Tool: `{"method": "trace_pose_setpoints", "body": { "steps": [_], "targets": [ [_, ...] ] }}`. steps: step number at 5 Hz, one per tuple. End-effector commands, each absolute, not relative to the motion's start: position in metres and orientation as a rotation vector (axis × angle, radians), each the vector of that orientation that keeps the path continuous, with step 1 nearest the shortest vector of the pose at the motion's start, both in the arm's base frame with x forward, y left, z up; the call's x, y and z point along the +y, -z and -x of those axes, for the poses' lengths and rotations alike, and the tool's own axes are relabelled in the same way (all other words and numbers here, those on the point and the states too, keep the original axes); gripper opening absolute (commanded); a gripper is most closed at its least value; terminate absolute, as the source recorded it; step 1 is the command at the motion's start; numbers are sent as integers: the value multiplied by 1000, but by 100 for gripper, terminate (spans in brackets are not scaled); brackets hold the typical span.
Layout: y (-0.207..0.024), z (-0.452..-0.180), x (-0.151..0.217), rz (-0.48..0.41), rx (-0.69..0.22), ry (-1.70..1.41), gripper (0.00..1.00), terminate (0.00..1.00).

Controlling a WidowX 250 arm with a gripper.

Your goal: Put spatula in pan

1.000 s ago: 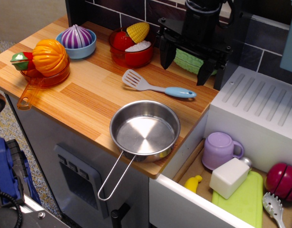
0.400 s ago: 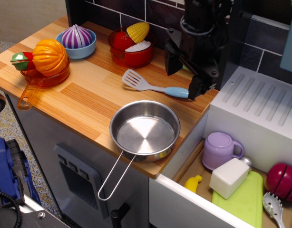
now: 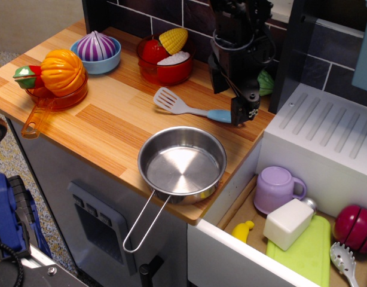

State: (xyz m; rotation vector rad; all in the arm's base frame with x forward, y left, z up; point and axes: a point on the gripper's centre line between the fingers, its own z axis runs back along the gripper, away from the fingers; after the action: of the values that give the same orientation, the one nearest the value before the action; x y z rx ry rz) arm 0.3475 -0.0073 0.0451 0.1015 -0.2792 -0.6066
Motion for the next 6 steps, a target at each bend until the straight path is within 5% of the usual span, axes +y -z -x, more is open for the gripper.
{"method": "trace_pose_setpoints", "body": {
  "steps": [1,3,4,6],
  "targets": [
    [-43,-360,-1,-92,-341,631,100,0],
    [-23,-362,6,-75,-372,669,100,0],
    [-13,-363,7,-71,-378,657,0,0],
    [-8,-363,15,-45,-366,597,0,0]
  ]
}}
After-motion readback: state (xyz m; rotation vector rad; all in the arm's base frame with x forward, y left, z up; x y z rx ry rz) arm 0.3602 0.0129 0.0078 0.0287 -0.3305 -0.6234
